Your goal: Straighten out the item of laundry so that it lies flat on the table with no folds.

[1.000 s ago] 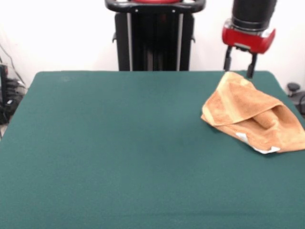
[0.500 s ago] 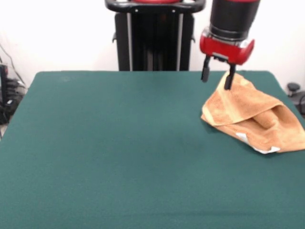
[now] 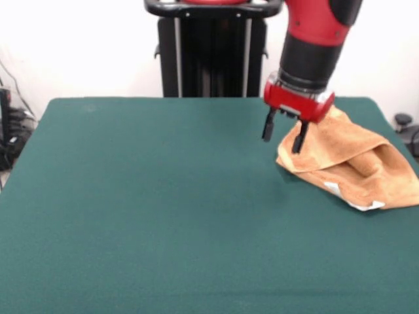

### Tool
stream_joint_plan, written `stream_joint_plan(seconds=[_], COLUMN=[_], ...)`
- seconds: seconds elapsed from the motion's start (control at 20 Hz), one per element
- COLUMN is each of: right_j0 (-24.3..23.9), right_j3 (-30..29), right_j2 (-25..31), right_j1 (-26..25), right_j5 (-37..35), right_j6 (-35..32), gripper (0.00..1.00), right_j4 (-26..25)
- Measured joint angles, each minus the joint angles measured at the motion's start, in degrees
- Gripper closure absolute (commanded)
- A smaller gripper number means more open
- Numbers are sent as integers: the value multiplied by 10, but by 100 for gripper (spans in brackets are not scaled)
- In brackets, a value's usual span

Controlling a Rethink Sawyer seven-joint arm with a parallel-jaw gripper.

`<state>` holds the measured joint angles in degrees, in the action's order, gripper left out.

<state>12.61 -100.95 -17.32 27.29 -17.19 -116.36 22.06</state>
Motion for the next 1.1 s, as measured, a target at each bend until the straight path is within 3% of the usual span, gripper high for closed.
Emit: stream_joint_plan(seconds=[0.45,1.1], right_j0=[13,18], right_j3=[2,3], right_j2=[-3,-4], right_j1=[-83,-76], right_j5=[96,93], right_j6=[0,0], gripper=[0,0], right_j4=[0,0])
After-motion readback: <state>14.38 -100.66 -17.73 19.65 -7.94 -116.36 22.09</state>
